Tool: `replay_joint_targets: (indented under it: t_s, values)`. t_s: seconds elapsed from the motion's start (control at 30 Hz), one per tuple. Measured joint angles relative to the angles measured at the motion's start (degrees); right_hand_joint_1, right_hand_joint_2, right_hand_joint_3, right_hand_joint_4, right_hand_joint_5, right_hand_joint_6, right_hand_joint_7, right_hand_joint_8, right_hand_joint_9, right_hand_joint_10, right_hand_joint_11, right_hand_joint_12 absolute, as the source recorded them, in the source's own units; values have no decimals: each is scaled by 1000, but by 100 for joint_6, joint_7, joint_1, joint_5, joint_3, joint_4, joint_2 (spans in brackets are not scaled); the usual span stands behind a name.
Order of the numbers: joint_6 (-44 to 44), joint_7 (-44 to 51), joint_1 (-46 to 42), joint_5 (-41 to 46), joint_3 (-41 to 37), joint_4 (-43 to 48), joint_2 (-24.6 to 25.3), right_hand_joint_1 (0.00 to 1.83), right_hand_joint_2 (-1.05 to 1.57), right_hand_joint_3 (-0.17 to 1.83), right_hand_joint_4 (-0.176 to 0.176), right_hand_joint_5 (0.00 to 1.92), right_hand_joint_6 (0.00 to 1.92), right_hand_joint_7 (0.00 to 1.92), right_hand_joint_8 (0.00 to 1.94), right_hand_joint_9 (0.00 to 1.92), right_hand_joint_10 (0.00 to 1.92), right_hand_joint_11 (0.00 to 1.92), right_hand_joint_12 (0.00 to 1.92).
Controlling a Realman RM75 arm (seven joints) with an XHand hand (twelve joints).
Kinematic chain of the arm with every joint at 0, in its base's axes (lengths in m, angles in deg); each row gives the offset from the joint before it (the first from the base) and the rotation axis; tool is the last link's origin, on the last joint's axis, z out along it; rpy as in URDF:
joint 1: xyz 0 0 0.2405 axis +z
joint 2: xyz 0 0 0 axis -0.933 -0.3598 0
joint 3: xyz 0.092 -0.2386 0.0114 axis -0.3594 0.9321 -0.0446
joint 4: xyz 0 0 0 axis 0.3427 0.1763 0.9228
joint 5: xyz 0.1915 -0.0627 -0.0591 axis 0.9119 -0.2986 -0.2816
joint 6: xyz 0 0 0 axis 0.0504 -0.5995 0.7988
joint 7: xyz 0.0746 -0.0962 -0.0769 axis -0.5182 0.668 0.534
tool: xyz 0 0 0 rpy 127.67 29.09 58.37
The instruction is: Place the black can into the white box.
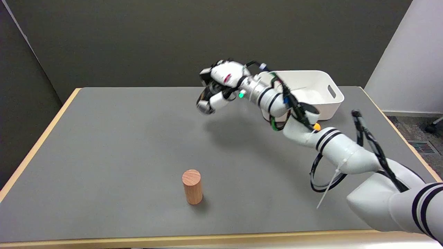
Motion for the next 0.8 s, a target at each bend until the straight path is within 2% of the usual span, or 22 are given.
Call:
replay_joint_targets:
  t_s: [0.33, 0.8]
  values:
    - [-447, 208, 21, -8, -709, 470, -526, 844, 761, 705, -4, 541, 1921, 654, 1941, 911, 1921, 198, 1921]
    - [-1413, 361, 126, -14, -979, 581, -1562, 835, 763, 719, -2, 538, 1921, 649, 1941, 906, 1921, 185, 1921]
